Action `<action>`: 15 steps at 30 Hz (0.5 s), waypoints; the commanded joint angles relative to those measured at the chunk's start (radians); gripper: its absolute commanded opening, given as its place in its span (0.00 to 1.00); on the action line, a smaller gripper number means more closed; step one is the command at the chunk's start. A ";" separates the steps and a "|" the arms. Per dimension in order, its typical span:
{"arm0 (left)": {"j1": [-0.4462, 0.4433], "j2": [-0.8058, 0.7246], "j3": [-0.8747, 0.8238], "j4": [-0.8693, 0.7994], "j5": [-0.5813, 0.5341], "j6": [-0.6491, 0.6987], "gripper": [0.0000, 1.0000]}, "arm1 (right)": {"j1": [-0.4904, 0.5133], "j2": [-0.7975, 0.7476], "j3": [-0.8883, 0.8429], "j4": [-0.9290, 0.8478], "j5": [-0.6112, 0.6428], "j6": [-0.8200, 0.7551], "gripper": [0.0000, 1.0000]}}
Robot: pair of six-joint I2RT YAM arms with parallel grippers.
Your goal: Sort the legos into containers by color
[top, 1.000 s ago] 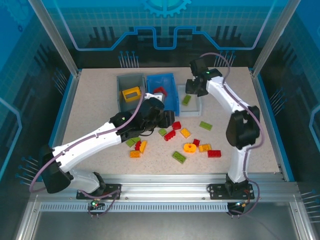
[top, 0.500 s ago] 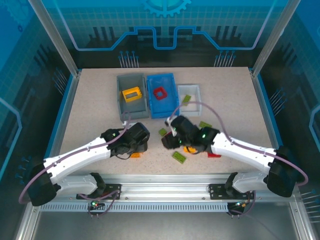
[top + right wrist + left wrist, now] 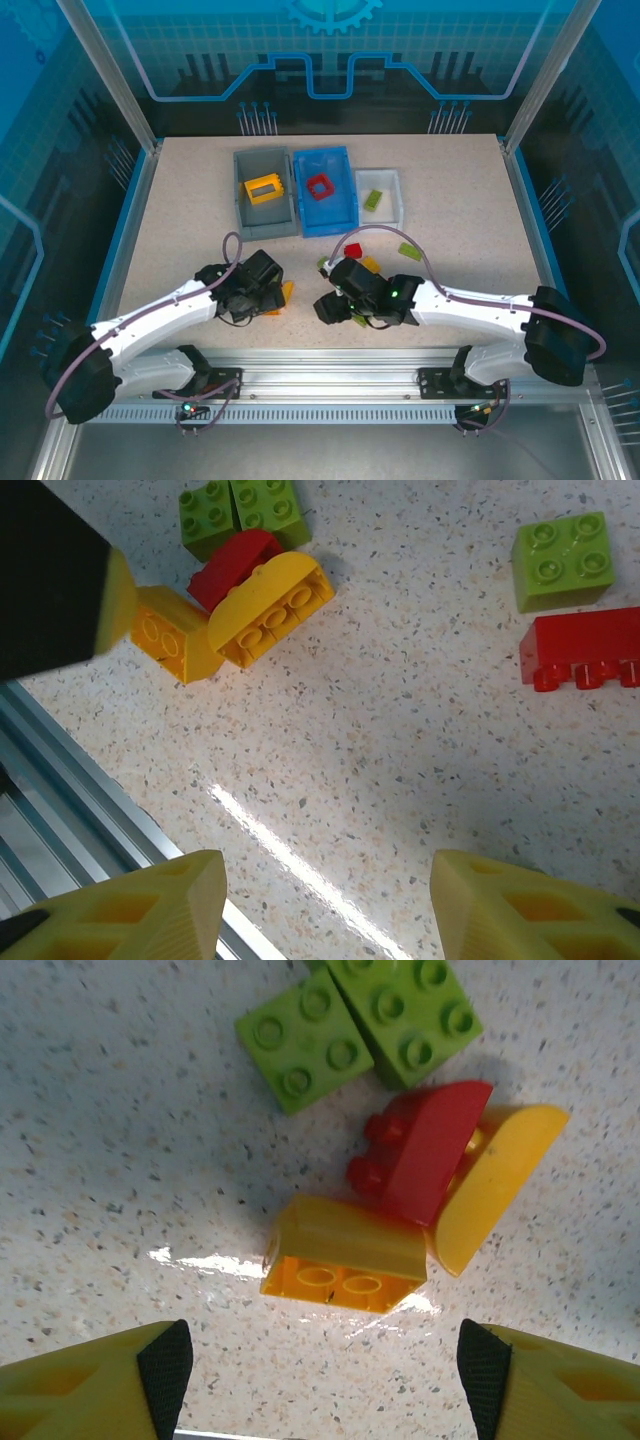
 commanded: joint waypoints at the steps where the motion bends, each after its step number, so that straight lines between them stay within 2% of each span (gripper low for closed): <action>1: 0.000 0.042 -0.017 0.035 0.052 0.034 0.74 | 0.015 0.022 0.029 0.033 0.008 0.025 0.57; 15: -0.025 0.175 -0.077 0.162 0.041 0.166 0.69 | 0.041 0.005 -0.026 0.104 -0.025 0.069 0.60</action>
